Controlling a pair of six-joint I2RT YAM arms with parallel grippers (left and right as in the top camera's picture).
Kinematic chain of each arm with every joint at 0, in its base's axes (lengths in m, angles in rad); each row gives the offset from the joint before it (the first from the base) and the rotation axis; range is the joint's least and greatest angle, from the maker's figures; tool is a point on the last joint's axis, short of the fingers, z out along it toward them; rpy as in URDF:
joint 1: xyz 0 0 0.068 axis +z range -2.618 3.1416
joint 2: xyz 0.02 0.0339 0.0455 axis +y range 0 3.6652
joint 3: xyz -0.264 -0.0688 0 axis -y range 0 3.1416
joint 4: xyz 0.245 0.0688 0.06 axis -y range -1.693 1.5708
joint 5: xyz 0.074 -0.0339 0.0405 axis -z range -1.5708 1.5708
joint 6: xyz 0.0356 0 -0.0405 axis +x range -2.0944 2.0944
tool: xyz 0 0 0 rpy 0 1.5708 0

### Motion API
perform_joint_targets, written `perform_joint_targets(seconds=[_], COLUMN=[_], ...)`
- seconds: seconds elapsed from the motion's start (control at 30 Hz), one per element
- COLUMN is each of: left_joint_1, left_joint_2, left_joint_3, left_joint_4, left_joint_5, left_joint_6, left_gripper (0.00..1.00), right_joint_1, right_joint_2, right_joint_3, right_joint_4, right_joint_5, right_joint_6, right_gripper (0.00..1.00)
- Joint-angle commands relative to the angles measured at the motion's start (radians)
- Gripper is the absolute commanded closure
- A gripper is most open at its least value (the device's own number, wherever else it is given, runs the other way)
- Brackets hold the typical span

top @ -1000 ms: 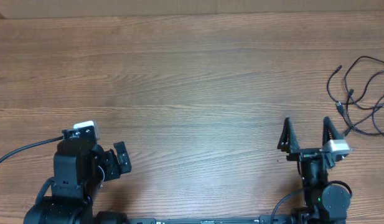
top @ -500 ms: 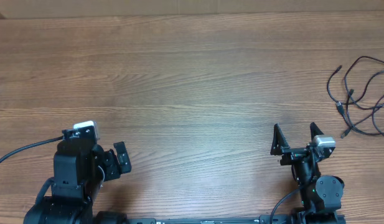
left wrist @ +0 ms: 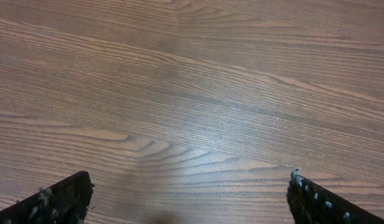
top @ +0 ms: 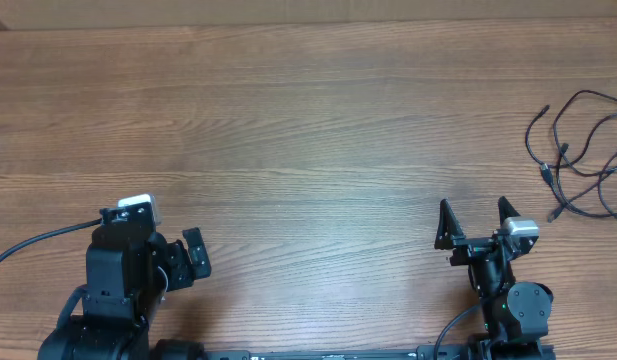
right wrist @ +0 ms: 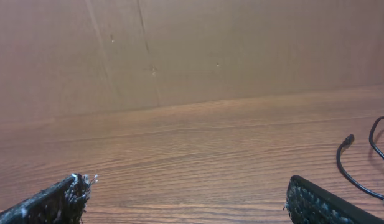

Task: Untangle cables

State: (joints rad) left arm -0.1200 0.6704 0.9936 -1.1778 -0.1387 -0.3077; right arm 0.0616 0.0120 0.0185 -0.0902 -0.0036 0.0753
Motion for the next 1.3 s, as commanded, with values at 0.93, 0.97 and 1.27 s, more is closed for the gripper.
perform_joint_targets(seconds=[0.93,0.97,1.27], left_joint_1=[0.134,0.138,0.140], left_joint_2=[-0.366,-0.403,-0.642], left_joint_3=[-0.505,-0.555,-0.798], left_joint_4=[0.495,0.547,0.830], left_joint_5=[0.266,0.283,0.262], left_joint_6=[0.143,0.143,0.128], left_gripper=[0.01,0.00,0.01], right_joint_1=[0.010,0.010,0.010], right_joint_2=[-0.009,-0.009,-0.009], right_joint_3=[-0.010,-0.010,-0.010], right_joint_4=[0.006,0.006,0.006], right_joint_5=[-0.009,-0.009,-0.009], right_joint_6=[0.007,0.007,0.007], right_gripper=[0.00,0.00,0.00])
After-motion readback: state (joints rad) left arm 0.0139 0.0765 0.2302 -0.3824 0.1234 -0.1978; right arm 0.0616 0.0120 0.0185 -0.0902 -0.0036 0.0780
